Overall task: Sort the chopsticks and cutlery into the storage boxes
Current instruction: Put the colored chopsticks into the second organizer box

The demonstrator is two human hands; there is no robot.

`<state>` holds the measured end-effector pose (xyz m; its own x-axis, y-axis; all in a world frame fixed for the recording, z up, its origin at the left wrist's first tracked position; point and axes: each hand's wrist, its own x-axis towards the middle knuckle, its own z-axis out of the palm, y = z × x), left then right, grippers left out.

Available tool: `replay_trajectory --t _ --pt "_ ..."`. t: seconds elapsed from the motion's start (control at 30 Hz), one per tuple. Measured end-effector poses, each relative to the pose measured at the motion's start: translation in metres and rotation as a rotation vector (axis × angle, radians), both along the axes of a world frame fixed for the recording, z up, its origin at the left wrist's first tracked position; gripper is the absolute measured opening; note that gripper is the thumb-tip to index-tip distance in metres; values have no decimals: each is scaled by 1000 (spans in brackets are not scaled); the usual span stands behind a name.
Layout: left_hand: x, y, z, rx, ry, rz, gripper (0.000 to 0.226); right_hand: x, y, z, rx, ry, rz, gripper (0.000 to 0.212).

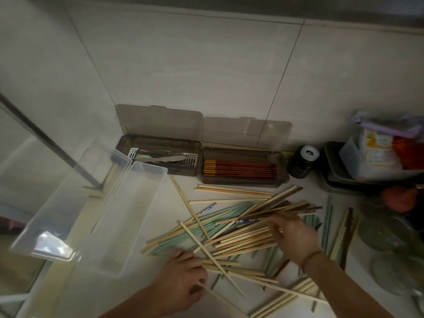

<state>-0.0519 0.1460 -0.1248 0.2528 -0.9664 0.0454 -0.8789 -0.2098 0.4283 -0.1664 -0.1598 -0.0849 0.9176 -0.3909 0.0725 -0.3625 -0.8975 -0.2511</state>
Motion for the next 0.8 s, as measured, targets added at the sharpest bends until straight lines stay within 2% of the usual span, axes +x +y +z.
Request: replay_trajectory --t 0.07,0.2,0.37,0.43,0.53,0.57,0.7,0.8 --pt "-1 -3 -1 -26 -15 30 27 13 -13 -2 -27 36 -27 25" --pt "-4 -10 4 -37 -9 4 25 18 -20 -17 -148 103 100 36" --pt "4 -33 8 -222 78 187 7 -3 -18 -28 -72 31 83 36" --pt "10 -45 7 -221 64 260 9 -12 -18 -27 -71 9 86 33" --pt "20 -62 9 -212 30 311 14 -25 -19 -29 -103 -21 99 17" --pt "23 -69 9 -208 3 320 16 -29 -19 -29 -101 -15 102 20" --pt "37 -90 13 -26 -106 400 25 -45 -19 -26 -114 17 112 29" --pt "49 -98 12 112 -139 498 23 -37 -17 -12 -90 -35 101 29"
